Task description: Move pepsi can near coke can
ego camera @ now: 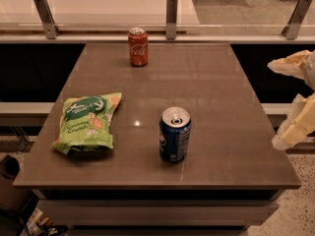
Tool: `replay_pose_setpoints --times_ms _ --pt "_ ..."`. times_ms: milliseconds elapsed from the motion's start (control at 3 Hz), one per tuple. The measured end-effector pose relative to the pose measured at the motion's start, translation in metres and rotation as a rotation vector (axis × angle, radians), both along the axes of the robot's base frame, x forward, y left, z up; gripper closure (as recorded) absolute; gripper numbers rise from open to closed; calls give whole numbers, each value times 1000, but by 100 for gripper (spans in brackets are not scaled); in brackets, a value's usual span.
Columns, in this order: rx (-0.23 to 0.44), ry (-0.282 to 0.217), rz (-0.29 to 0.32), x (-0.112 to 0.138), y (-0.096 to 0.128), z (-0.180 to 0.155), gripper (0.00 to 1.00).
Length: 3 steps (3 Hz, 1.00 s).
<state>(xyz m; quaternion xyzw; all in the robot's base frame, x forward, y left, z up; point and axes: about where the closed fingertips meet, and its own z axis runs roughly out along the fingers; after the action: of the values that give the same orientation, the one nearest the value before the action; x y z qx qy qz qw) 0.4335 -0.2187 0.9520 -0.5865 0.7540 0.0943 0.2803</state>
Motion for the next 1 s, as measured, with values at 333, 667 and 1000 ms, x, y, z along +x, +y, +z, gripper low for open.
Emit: replay_pose_setpoints --times_ms 333,667,1000 --pt "195 -19 47 -4 20 -7 0" --pt "388 -40 100 -6 43 2 0" --pt "592 -60 175 -5 79 22 0"
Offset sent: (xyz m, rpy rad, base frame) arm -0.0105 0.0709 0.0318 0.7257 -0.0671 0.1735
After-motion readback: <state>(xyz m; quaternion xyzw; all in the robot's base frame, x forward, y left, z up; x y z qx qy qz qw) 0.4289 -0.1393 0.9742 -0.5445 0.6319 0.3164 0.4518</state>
